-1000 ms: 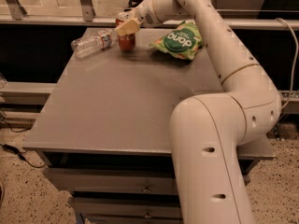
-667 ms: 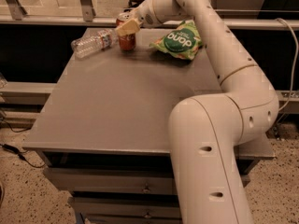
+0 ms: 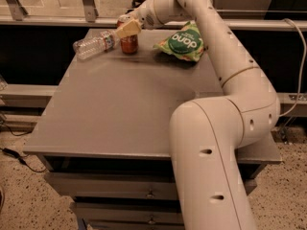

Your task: Move coke can near water bottle

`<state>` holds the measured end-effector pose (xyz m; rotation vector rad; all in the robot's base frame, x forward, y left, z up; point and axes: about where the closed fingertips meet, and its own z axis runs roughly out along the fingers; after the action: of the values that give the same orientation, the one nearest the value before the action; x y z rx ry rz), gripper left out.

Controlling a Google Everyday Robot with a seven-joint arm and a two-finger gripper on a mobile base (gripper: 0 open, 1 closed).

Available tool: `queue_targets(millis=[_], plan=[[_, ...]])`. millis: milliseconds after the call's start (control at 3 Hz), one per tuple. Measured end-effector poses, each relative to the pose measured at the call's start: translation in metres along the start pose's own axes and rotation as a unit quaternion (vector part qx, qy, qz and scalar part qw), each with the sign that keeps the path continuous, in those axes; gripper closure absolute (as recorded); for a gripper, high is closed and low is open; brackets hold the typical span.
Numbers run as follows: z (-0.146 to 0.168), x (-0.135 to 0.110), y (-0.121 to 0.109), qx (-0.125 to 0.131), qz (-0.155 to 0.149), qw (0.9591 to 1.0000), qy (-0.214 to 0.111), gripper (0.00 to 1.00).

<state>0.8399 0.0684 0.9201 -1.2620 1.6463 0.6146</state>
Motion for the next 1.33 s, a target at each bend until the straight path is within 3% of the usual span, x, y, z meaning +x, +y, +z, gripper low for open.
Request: queue_targets(millis=[667, 1000, 1333], plan=[[-0.002, -0.011, 0.013, -0.017, -0.014, 0.9997, -0.005, 0.00], [-0.041, -0.028, 0.020, -0.011, -0.033, 0.9991, -0.024, 0.00], [-0.101, -0.051, 0.034, 0.010, -0.052, 0.9972, -0.054, 0.00]])
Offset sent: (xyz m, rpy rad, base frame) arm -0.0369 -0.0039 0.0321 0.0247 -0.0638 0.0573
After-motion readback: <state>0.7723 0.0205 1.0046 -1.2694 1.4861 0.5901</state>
